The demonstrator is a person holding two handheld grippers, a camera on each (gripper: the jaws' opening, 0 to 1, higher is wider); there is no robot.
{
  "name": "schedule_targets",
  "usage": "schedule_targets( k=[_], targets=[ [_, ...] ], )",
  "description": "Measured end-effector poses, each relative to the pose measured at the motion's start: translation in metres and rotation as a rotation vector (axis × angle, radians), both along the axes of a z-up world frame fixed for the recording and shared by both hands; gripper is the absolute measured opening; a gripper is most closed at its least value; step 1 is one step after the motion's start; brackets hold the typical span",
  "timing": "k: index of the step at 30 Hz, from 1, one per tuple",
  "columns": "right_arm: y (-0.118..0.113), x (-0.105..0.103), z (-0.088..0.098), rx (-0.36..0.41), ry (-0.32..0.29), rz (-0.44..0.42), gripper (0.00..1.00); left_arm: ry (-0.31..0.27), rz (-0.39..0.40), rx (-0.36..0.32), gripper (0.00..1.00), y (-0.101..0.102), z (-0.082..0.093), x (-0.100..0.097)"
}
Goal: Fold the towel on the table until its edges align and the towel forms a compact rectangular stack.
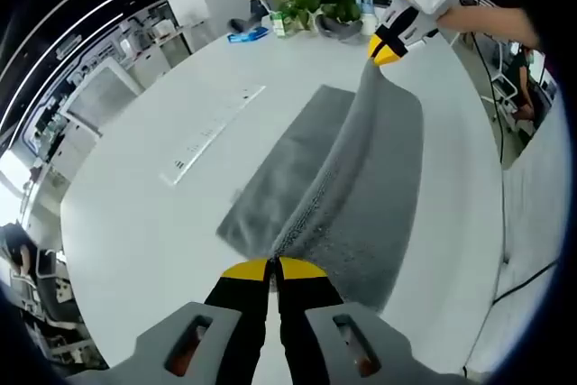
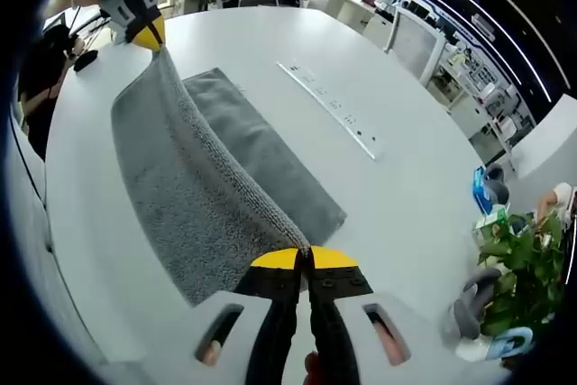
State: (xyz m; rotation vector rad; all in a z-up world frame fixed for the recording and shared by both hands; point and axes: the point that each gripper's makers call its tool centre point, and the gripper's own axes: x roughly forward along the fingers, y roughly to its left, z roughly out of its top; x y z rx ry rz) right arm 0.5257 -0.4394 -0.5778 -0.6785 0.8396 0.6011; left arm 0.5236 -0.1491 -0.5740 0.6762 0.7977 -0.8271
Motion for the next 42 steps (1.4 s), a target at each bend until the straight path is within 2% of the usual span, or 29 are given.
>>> schedule_targets(
  k=[13,25,35,42],
  targets=[
    [-0.006,0.029,-0.007,0.021,0.004,-0.016,0.0,-0.007,0.016,-0.009,0.03,-0.005,0.0,0.034],
    [-0.002,0.053,-0.013,0.03,-0.002,-0.027,0.0,-0.005,0.048,-0.012,0.03,-0.002,-0.006,0.054],
    [-0.006,0.065,-0.04,0.01,0.034,-0.045,0.0,0.03,0.081,-0.019,0.03,-0.006,-0.03,0.069],
    [-0.005,0.074,-0.058,0.011,0.06,-0.065,0.0,0.047,0.097,0.006,0.03,-0.004,-0.048,0.076]
  ],
)
